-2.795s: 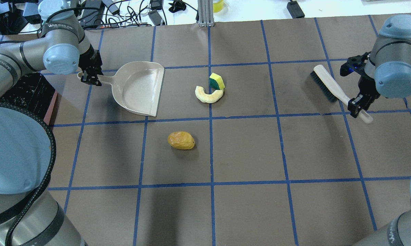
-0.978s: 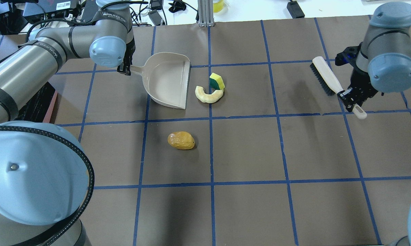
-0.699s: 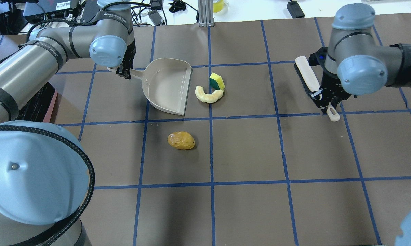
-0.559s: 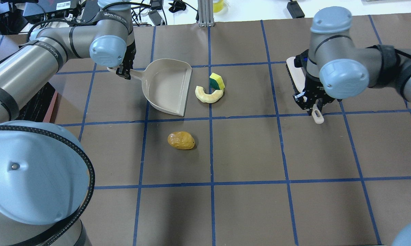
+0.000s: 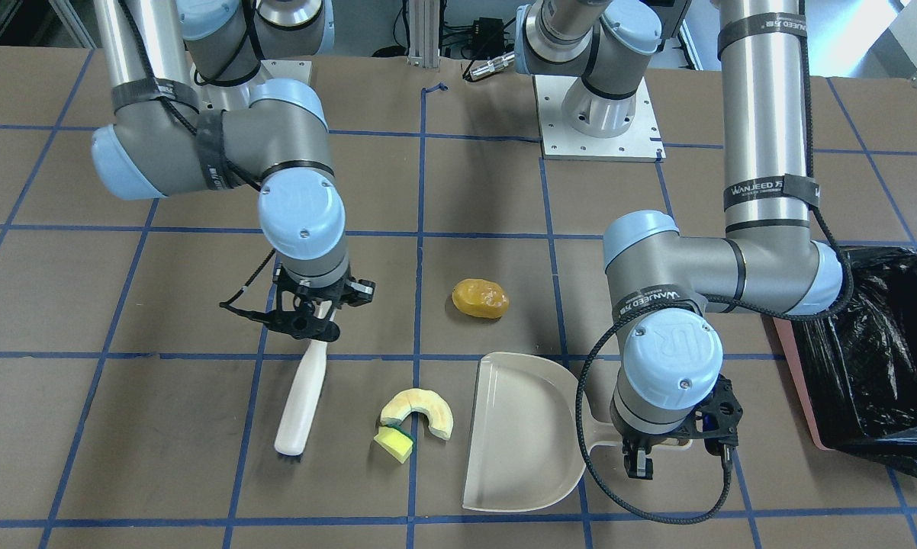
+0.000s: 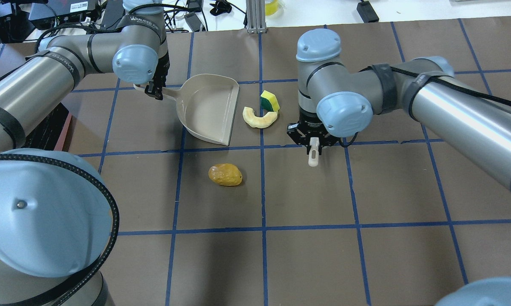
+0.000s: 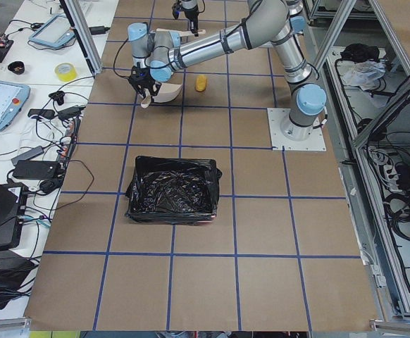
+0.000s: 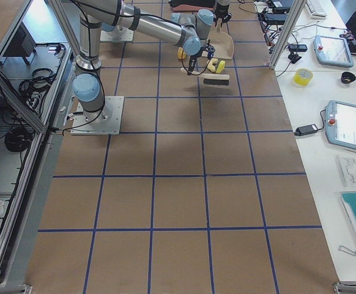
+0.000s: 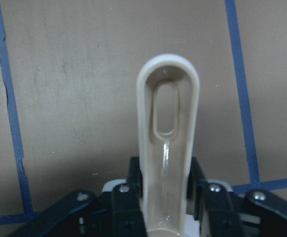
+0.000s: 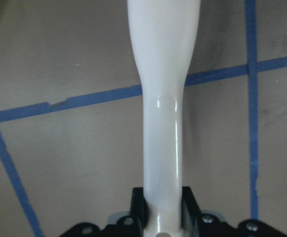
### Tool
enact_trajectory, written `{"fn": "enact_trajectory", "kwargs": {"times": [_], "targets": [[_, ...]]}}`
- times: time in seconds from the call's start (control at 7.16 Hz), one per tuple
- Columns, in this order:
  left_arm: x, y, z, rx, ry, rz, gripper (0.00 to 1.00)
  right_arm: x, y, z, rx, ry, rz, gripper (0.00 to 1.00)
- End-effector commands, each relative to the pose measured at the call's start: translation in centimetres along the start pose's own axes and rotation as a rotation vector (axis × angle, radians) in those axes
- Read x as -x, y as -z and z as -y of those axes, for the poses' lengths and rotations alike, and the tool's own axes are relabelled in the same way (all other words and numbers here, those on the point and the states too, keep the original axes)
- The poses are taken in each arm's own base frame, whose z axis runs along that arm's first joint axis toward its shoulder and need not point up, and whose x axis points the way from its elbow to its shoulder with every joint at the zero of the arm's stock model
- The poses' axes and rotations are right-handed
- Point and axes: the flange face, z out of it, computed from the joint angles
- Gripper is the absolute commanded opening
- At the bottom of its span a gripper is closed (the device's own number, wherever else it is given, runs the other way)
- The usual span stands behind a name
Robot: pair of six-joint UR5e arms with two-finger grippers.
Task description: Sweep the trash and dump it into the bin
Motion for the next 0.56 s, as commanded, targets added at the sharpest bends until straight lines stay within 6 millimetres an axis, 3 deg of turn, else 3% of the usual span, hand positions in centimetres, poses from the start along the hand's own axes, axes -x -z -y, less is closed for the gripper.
{"fn": "enact_trajectory", "kwargs": {"times": [0.0,0.42], "targets": [[-0.1,-0.2,0.0,-0.002,0.001,-0.001,0.0,7.3,-2.1,-1.4,0.026,-0.036,0.029,0.04],[-0.1,-0.3,0.0,-0.004,0.006,0.0,0.0,14.0,-2.7,-1.3,-0.003,0.084,0.131,0.04]]}}
